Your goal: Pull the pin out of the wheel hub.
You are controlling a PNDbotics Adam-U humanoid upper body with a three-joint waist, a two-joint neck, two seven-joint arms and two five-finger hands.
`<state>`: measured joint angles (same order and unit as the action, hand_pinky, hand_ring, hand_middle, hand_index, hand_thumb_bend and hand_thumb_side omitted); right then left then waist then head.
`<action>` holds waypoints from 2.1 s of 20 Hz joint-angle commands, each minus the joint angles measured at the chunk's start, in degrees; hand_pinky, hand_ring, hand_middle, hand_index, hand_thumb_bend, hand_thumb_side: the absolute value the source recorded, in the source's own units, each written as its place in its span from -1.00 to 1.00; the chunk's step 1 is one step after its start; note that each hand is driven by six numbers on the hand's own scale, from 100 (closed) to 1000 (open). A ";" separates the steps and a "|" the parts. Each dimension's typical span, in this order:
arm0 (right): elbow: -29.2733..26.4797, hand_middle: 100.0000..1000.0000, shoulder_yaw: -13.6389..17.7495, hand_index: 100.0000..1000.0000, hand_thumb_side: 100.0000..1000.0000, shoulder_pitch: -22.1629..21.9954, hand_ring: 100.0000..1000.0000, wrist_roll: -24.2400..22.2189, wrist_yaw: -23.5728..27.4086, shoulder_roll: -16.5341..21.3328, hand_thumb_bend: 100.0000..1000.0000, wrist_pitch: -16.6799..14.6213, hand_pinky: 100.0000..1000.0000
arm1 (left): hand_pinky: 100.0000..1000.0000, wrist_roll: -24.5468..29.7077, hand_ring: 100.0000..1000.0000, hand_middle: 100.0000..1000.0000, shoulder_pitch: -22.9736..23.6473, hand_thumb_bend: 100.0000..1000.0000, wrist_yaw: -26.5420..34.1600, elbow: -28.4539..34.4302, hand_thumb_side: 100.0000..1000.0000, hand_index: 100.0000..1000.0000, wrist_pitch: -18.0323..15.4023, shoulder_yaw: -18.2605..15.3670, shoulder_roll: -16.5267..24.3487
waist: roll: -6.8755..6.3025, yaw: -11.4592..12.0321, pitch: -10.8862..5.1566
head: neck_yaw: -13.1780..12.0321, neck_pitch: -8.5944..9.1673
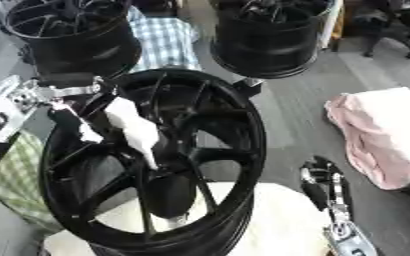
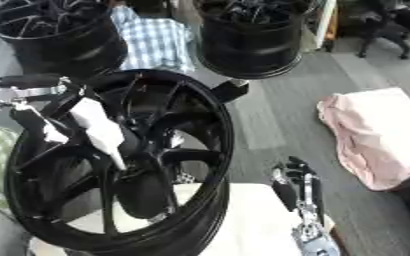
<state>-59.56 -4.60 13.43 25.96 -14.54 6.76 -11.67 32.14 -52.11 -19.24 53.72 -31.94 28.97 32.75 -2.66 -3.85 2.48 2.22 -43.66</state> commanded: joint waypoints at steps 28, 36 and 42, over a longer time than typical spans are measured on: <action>-1.14 0.33 -0.23 0.62 -0.16 0.84 0.36 -0.27 -0.26 0.04 -1.00 0.03 0.45 | 0.54 19.83 0.47 0.07 -2.07 -0.48 8.89 -1.40 -0.44 0.26 -17.70 -0.56 -0.20 | 0.20 -0.16 -0.46 | -0.29 0.50; -1.02 0.33 -0.25 0.62 -0.15 0.85 0.36 -0.38 -0.22 0.05 -1.00 0.13 0.45 | 0.49 19.83 0.38 -0.14 -2.23 -0.70 12.12 -0.12 -0.46 0.01 -14.64 -0.37 -0.07 | 0.21 -0.11 -0.47 | -0.37 0.46; -0.89 0.33 -0.24 0.62 -0.14 0.81 0.36 -0.36 -0.15 0.04 -1.00 0.15 0.45 | 0.49 19.83 0.35 -0.18 -2.66 -0.71 15.80 2.69 -0.54 -0.05 -12.50 -1.16 1.01 | 0.18 0.00 -0.55 | -0.38 0.46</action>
<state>-59.56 -4.64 13.57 25.70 -14.55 6.39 -11.53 35.59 -53.24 -4.55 54.91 -28.49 28.76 31.85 -2.58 -3.88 2.48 1.98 -43.66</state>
